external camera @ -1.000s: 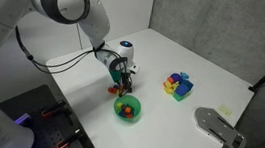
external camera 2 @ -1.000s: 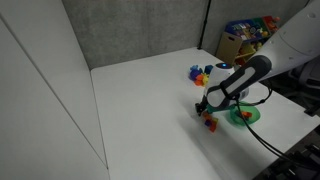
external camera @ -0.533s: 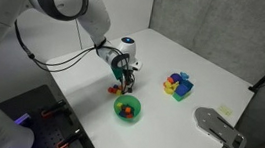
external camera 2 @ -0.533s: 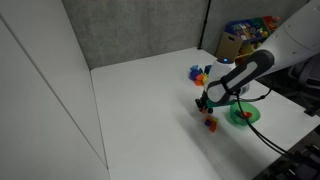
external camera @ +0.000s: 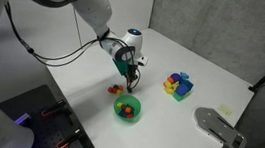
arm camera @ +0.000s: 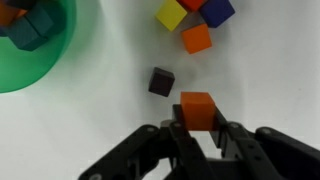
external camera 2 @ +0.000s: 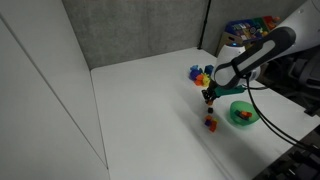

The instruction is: Pick up the small orange block from the table and put it in the green bowl

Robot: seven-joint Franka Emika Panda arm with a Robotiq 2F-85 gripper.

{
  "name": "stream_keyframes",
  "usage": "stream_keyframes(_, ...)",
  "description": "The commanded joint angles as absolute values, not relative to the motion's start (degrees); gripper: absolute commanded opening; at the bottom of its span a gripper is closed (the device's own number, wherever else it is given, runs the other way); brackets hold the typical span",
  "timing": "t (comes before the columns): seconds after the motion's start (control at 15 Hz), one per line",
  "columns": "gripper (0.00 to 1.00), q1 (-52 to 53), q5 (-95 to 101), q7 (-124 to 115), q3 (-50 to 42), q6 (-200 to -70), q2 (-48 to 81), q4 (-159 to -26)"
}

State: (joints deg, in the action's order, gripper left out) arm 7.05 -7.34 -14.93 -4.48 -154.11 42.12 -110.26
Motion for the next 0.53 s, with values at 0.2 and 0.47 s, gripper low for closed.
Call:
stream_keyframes(0.2,0.1,0.9,-5.9,-10.0,-5.9,-152.3,32.1,-120.5)
stream_keyframes(0.47,0.1,-2.1,-5.4,-7.6,-7.1,-152.3,27.9,-126.3)
